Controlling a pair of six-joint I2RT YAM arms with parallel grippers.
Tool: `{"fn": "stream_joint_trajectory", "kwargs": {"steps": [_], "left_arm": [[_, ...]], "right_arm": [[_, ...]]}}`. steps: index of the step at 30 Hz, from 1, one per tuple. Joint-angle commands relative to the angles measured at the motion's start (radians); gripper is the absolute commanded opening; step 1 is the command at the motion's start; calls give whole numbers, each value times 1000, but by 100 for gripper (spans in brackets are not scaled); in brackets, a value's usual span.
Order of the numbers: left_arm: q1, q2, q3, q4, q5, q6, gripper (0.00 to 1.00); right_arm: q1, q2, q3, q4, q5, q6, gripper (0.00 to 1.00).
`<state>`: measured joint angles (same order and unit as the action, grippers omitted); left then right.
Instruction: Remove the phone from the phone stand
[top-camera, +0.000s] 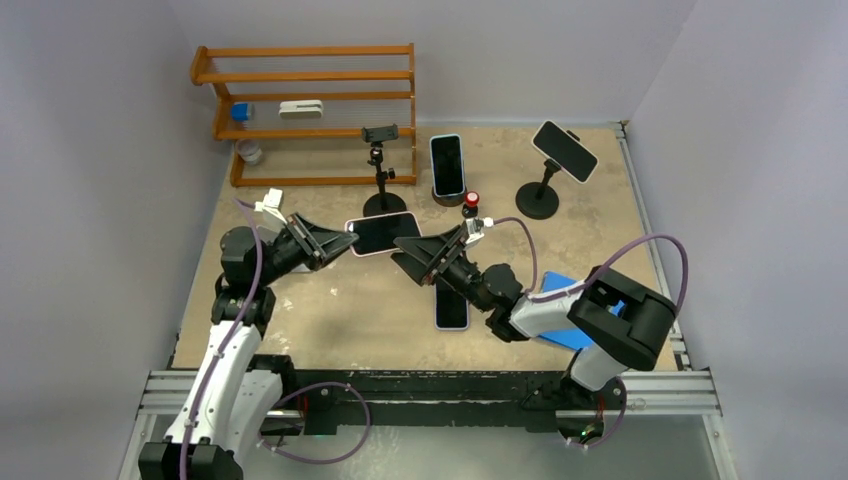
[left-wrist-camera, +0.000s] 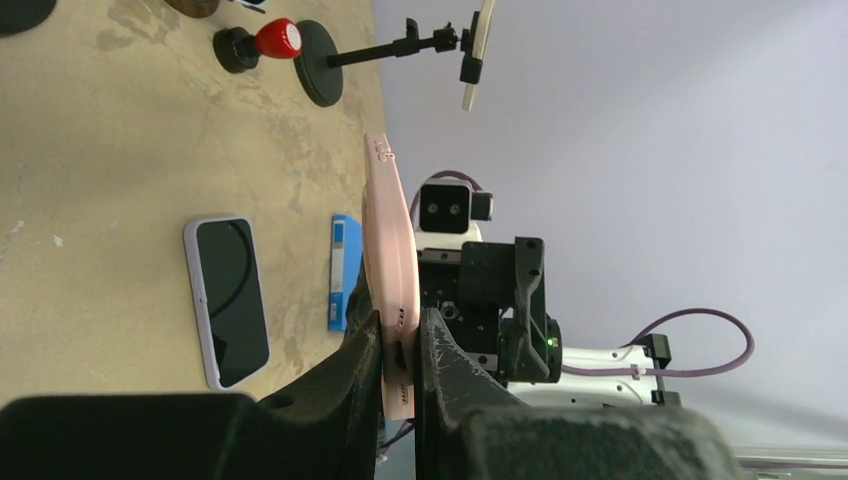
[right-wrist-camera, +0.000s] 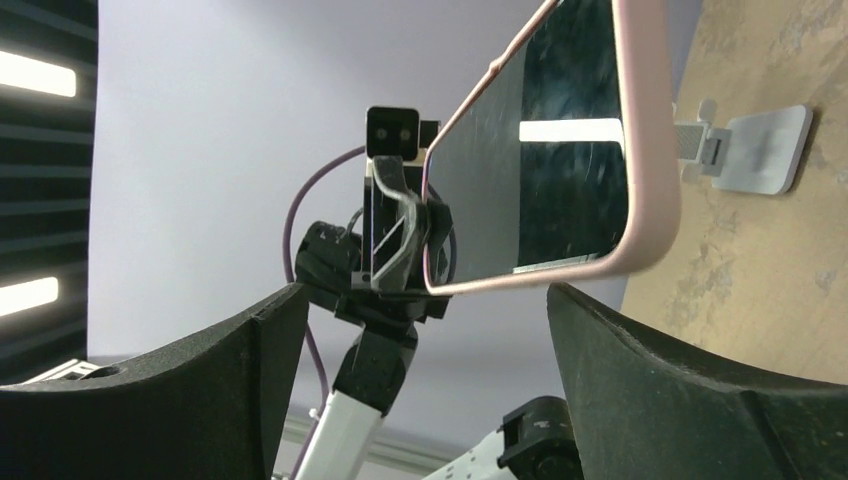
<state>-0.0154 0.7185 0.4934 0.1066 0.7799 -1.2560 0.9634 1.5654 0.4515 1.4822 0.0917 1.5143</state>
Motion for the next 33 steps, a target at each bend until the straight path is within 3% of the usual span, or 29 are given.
{"fn": "stream_joint_trajectory", "kwargs": {"steps": [1, 10, 22, 30, 33], "left_arm": [[-16, -17, 62, 109, 34, -40, 0], [-29, -11, 79, 100, 37, -34, 0], [-47, -11, 79, 100, 43, -35, 0], [-63, -9, 95, 81, 50, -26, 0], [-66, -8, 93, 79, 51, -21, 0]], "right_arm": [[-18, 36, 58, 86, 14, 54, 88], [-22, 145, 133, 164, -18, 89, 77], [-22, 168, 127, 256, -5, 63, 44], [-22, 180, 135, 291, 14, 57, 39], [-22, 178, 141, 291, 6, 39, 33]]}}
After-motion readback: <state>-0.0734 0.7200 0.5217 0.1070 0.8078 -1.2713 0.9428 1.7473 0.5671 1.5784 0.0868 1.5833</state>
